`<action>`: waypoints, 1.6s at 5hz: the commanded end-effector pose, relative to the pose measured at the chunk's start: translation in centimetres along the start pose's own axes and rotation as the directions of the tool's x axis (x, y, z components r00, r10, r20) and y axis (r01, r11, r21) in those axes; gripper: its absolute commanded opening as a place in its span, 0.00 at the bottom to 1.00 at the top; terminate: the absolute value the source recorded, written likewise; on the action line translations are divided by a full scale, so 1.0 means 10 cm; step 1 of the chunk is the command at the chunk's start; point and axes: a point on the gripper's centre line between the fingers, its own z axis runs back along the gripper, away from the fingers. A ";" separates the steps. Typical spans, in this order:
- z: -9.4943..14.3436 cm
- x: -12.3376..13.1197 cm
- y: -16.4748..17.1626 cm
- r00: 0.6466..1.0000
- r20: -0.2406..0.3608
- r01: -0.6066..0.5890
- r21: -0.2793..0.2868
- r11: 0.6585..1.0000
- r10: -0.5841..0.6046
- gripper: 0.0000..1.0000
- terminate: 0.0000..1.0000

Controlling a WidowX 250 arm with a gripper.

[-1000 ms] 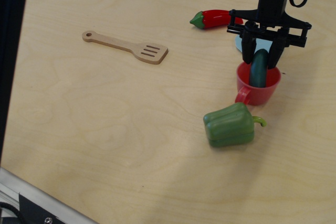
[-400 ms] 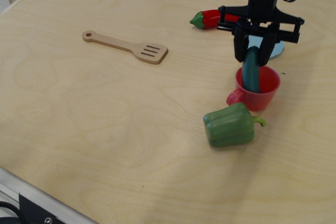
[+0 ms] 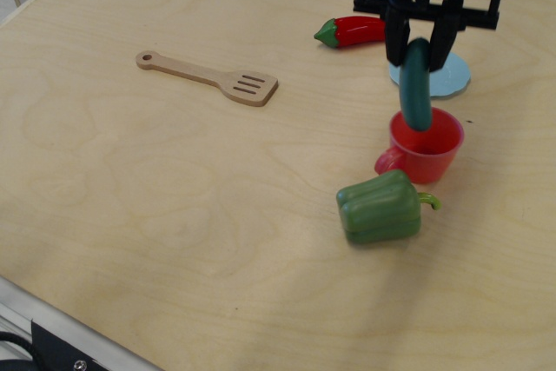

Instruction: Take cucumber out of cup

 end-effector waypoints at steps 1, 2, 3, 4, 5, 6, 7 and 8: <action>0.08 -0.07 0.68 0.964 0.022 -0.265 0.078 0.961 0.264 0.00 0.00; -0.14 -0.18 0.94 0.947 -0.044 -0.307 0.158 0.938 0.317 0.00 0.00; -0.22 -0.27 1.08 0.932 -0.089 -0.332 0.188 0.924 0.353 0.00 0.00; -0.36 -0.43 1.20 0.908 -0.139 -0.361 0.219 0.906 0.395 0.00 0.00; -0.46 -0.42 1.17 0.915 -0.144 -0.339 0.229 0.912 0.377 1.00 0.00; -0.50 -0.35 1.18 0.913 -0.142 -0.347 0.219 0.912 0.382 1.00 0.00; -0.44 -0.32 1.19 0.911 -0.117 -0.364 0.222 0.905 0.395 1.00 0.00; -0.36 -0.32 1.17 0.907 -0.105 -0.381 0.215 0.899 0.409 1.00 0.00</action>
